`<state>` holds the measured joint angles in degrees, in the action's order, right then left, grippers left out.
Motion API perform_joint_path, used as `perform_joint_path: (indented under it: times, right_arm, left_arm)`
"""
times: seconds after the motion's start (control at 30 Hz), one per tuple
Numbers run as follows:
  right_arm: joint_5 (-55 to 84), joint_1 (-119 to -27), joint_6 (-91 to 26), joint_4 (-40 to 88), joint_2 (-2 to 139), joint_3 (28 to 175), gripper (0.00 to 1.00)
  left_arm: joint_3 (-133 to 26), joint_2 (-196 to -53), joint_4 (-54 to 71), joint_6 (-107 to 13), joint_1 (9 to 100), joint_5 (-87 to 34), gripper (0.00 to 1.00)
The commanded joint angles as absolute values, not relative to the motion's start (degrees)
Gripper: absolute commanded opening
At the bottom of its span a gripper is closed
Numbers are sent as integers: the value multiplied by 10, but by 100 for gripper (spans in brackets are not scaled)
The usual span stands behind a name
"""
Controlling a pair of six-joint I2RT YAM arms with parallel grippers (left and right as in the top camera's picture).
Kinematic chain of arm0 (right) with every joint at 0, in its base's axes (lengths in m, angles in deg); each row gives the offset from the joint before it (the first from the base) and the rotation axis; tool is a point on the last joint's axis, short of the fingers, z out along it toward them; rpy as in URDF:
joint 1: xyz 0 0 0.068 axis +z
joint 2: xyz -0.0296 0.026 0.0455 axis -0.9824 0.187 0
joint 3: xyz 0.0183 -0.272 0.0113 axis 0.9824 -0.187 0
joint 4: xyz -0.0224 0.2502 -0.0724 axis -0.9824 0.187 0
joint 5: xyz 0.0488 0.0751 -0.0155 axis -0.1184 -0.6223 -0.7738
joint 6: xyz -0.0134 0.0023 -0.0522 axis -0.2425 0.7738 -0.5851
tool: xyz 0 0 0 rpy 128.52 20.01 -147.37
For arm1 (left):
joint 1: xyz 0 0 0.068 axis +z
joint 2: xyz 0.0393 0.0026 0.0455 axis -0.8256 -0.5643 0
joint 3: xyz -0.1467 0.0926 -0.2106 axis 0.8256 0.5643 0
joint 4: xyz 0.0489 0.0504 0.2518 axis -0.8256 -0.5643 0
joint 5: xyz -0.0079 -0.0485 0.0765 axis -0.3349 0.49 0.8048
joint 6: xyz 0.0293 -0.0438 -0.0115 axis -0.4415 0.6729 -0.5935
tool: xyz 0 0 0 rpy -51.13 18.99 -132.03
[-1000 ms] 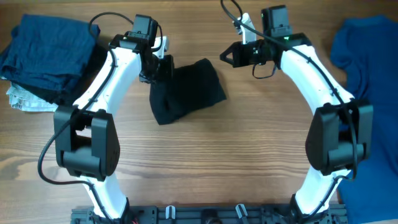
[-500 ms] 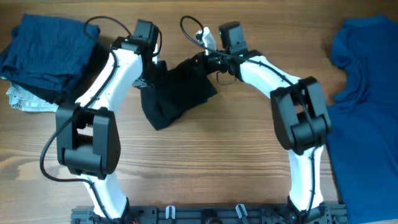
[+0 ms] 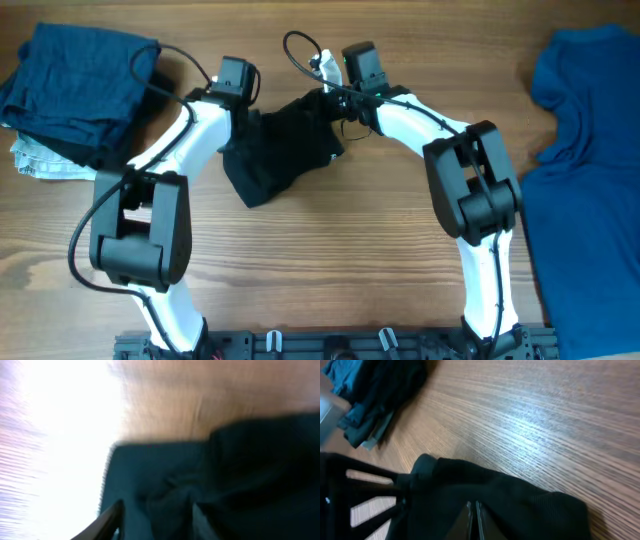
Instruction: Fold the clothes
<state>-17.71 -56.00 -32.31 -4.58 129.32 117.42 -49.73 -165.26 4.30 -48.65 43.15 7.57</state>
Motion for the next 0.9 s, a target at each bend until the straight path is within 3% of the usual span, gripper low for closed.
perform_joint_path:
  times: [0.0, 0.03, 0.07, 0.1, 0.17, 0.27, 0.37, 0.5, 0.67, 0.87]
  right_arm:
    - [-150, -563, -342, -8, 1210, 1170, 4]
    - [-161, -563, -342, 13, 1182, 1170, 4]
    - [-177, -563, -341, 29, 1161, 1170, 4]
    - [-191, -562, -341, 44, 1146, 1170, 4]
    - [-232, -562, -341, 94, 1123, 1170, 4]
    - [-252, -561, -353, 185, 1124, 1164, 4]
    - [-251, -550, -374, 210, 1124, 1136, 4]
    - [-208, -533, -367, 125, 1125, 1051, 4]
    - [-207, -530, -278, -42, 1130, 928, 4]
    - [-163, -530, -189, -73, 1171, 909, 4]
  left_arm:
    - [-550, -1582, 36, -483, 440, 110, 57]
    - [-550, -1562, 38, -483, 440, 107, 57]
    - [-550, -1553, 38, -483, 440, 96, 47]
    - [-550, -1551, 38, -483, 440, 74, 21]
    - [-549, -1560, 38, -487, 440, 19, 11]
    - [-549, -1603, 45, -545, 440, -92, 10]
    - [-549, -1656, 56, -561, 440, -122, 10]
    - [-549, -1713, 90, -561, 442, -122, 10]
    - [-549, -1736, 105, -559, 442, -122, 10]
    - [-550, -1719, 116, -559, 443, -122, 4]
